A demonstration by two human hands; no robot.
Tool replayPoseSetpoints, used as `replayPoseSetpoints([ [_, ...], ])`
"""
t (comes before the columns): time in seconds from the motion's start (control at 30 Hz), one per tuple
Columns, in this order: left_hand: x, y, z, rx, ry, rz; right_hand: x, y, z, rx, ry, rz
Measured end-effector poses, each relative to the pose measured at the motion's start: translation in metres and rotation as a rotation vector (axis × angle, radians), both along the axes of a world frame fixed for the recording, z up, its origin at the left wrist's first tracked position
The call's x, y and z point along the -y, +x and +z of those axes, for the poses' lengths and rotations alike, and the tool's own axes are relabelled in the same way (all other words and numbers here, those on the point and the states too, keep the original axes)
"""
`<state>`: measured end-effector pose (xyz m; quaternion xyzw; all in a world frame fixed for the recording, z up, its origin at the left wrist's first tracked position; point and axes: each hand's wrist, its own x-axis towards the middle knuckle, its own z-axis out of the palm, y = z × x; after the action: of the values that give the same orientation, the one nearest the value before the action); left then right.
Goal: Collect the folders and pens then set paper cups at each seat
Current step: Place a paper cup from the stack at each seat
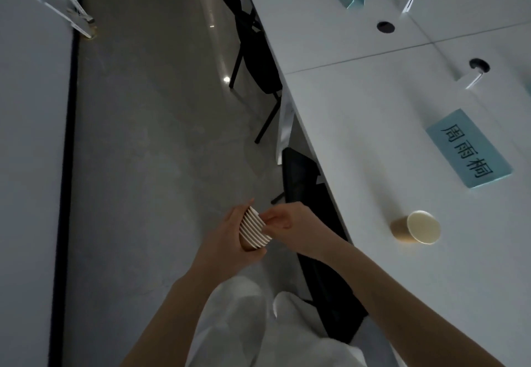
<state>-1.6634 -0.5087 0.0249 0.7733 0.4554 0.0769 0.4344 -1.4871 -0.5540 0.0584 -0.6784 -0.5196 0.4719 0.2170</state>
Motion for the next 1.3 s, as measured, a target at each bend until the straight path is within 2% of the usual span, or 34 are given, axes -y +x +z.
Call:
replayPoseSetpoints([
  [0.23, -0.111, -0.063, 0.009, 0.008, -0.042, -0.038, -0.102, -0.065, 0.006, -0.039, -0.026, -0.104],
  [0.37, -0.171, -0.083, 0.010, 0.010, -0.061, -0.045, -0.154, -0.091, 0.009, 0.016, -0.023, -0.140],
  [0.57, -0.238, -0.082, 0.004, 0.053, -0.080, -0.068, -0.221, -0.087, 0.009, 0.130, -0.031, -0.220],
  [0.8, -0.333, -0.045, -0.004, 0.050, -0.084, -0.124, -0.308, -0.046, -0.005, 0.114, -0.016, -0.257],
  [1.07, -0.472, 0.029, 0.008, 0.070, -0.030, -0.091, -0.444, 0.052, 0.006, 0.109, 0.070, -0.282],
  [1.3, -0.568, 0.070, 0.012, 0.134, -0.030, -0.022, -0.532, 0.121, 0.012, 0.105, 0.125, -0.449],
])
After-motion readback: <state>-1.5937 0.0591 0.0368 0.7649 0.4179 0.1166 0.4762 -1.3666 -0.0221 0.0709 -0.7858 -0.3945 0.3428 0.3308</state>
